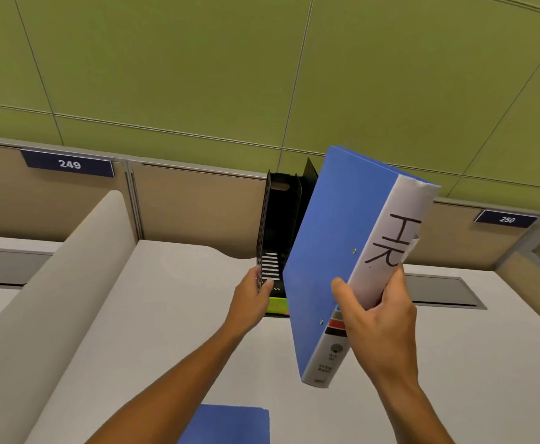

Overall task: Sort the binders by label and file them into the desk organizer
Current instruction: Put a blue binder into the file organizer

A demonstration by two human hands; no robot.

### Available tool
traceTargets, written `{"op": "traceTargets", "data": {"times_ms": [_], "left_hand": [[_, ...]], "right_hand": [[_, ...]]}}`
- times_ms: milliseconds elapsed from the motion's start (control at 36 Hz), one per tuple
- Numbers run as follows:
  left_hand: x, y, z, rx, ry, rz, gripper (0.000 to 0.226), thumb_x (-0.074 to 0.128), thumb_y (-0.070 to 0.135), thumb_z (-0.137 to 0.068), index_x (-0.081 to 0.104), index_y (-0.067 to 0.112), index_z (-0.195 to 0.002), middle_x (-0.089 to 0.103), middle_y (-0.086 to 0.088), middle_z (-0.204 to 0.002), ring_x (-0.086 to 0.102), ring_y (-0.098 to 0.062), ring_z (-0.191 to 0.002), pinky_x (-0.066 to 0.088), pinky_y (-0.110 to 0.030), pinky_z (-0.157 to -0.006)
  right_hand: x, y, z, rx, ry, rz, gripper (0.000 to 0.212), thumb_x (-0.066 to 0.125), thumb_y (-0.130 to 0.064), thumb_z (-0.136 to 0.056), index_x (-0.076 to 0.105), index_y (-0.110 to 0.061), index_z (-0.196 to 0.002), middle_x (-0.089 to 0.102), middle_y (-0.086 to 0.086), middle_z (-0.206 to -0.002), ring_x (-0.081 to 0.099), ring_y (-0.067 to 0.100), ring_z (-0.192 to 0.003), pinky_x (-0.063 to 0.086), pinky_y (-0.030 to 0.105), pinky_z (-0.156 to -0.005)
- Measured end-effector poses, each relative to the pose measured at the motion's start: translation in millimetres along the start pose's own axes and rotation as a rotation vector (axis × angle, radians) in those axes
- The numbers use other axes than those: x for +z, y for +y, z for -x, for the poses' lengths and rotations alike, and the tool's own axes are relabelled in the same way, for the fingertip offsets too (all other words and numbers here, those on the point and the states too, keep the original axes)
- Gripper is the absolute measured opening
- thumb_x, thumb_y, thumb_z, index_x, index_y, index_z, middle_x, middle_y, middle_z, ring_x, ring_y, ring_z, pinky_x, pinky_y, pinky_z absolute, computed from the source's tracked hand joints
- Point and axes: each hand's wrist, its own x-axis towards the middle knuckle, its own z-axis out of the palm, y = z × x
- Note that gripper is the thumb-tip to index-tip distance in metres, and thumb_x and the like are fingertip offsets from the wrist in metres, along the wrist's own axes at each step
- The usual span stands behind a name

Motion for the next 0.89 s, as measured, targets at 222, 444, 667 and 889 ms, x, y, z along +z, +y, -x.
{"op": "traceTargets", "data": {"times_ms": [222, 444, 667, 889], "left_hand": [[19.7, -20.5, -55.7, -0.106, -0.08, -0.026, 0.047, 0.046, 0.023, -0.106, 0.033, 0.015, -0.151, 0.046, -0.006, -0.152, 0.046, -0.01, -0.122, 0.036, -0.023, -0.09], [29.3, -48.2, -74.9, -0.238, -0.024, 0.011, 0.029, 0.034, 0.029, -0.108, 0.049, 0.015, -0.129, 0.065, -0.008, -0.124, 0.064, -0.025, -0.11, 0.053, -0.048, -0.097], [36.8, -55.3, -78.2, -0.193, 0.005, 0.023, 0.035, 0.04, 0.025, -0.107, 0.052, 0.016, -0.138, 0.064, -0.003, -0.13, 0.06, -0.016, -0.105, 0.055, -0.039, -0.094], [38.4, -60.8, -78.3, -0.19, 0.024, -0.019, 0.042, 0.04, 0.026, -0.107, 0.048, 0.012, -0.146, 0.059, -0.008, -0.14, 0.058, -0.018, -0.119, 0.046, -0.027, -0.095]], "right_hand": [[49.1, 15.8, -48.8, -0.035, 0.048, -0.005, 0.066, 0.074, -0.033, -0.088, 0.039, -0.028, -0.143, 0.052, -0.014, -0.124, 0.059, 0.009, -0.107, 0.055, 0.012, -0.063], [84.3, 34.1, -95.8, -0.081, 0.004, -0.04, 0.059, 0.072, -0.028, -0.087, 0.043, -0.026, -0.138, 0.057, -0.026, -0.114, 0.055, -0.014, -0.102, 0.047, 0.002, -0.058], [114.5, 52.1, -125.8, -0.011, -0.058, -0.109, 0.061, 0.07, -0.022, -0.088, 0.043, -0.026, -0.142, 0.063, -0.007, -0.123, 0.062, -0.004, -0.097, 0.05, 0.007, -0.063], [143.1, 61.4, -132.9, -0.03, -0.047, -0.174, 0.069, 0.071, -0.02, -0.089, 0.037, -0.023, -0.149, 0.061, -0.002, -0.129, 0.062, 0.001, -0.105, 0.053, 0.009, -0.075]]}}
